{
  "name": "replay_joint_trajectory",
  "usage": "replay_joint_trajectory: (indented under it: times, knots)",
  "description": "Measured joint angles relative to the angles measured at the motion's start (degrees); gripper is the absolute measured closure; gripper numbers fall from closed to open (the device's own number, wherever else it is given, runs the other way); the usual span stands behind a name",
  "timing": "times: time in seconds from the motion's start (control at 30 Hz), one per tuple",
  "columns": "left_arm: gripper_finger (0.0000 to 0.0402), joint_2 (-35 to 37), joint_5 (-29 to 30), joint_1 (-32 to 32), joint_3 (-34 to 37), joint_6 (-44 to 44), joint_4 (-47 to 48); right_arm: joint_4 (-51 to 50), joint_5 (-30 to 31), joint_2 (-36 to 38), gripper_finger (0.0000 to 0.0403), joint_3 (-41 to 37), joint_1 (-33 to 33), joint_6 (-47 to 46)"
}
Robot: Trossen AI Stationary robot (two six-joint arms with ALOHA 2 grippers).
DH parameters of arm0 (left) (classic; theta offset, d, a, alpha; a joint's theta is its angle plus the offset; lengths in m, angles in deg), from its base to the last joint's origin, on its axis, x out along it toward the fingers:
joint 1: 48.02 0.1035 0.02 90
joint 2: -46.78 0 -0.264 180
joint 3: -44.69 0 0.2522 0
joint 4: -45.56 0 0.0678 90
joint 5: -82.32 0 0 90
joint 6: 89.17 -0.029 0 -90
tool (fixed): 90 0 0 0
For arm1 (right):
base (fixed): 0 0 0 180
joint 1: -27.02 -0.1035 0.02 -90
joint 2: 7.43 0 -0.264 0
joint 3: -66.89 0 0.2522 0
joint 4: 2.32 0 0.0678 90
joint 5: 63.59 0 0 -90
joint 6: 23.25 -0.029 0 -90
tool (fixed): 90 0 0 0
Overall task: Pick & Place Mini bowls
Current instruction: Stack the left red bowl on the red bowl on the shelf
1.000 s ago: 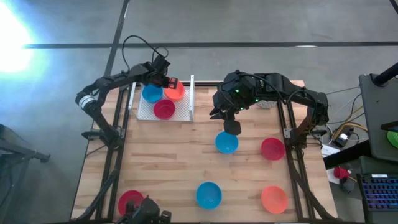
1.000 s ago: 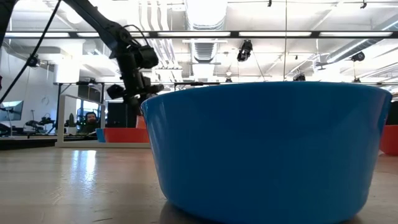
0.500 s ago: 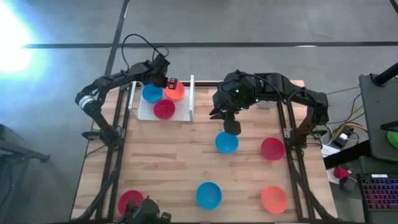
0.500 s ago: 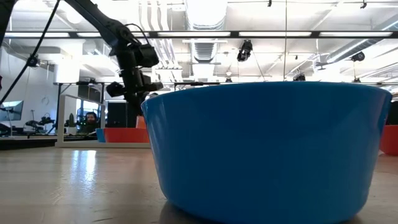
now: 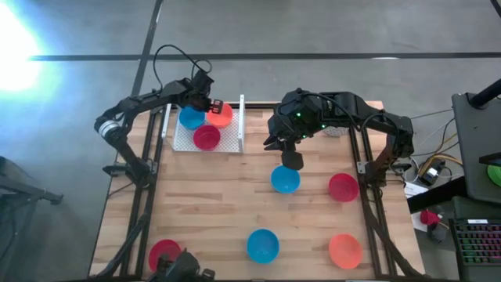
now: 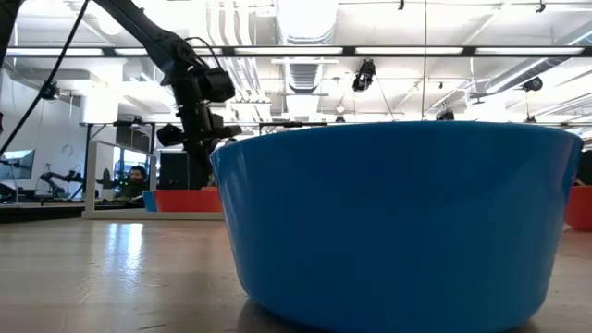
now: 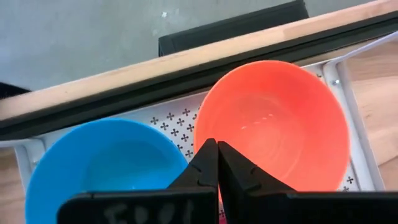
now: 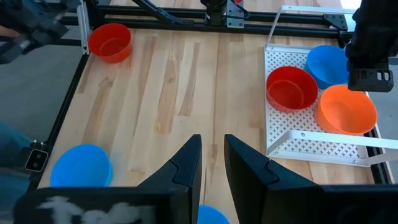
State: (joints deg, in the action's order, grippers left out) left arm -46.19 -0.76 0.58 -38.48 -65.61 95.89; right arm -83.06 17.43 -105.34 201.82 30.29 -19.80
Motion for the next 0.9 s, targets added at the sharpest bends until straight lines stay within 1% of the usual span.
replay_joint_trajectory:
  times: [0.13,0.27,0.33,0.5,0.6,0.7,0.9]
  knots:
    - [0.0401,4.8,0.0,-1.4,-0.6,-2.0,0.3,0.0,0.0,0.0,0.0339,0.0,0.0,0.0]
    - [0.0401,11.4,0.2,-4.8,-0.7,-5.0,4.2,-0.1,0.0,0.0,0.0339,0.0,0.0,-0.2]
    - [0.0401,14.9,1.9,-7.4,-0.7,-5.7,6.7,0.0,0.0,0.0,0.0339,0.0,0.0,-0.2]
    - [0.0401,22.3,7.8,-15.4,-0.6,-5.1,13.8,-0.1,0.0,0.0,0.0339,0.0,0.0,-0.2]
    - [0.0401,25.8,10.4,-20.9,-0.6,-2.0,17.8,-0.1,0.0,0.0,0.0339,0.0,0.0,-0.2]
    - [0.0401,28.1,11.8,-26.7,-0.6,1.3,21.2,-0.1,0.0,0.0,0.0339,0.0,0.0,-0.2]
    - [0.0401,30.0,11.9,-38.3,-0.6,6.9,26.7,-0.1,0.0,0.0,0.0339,0.0,0.0,0.0]
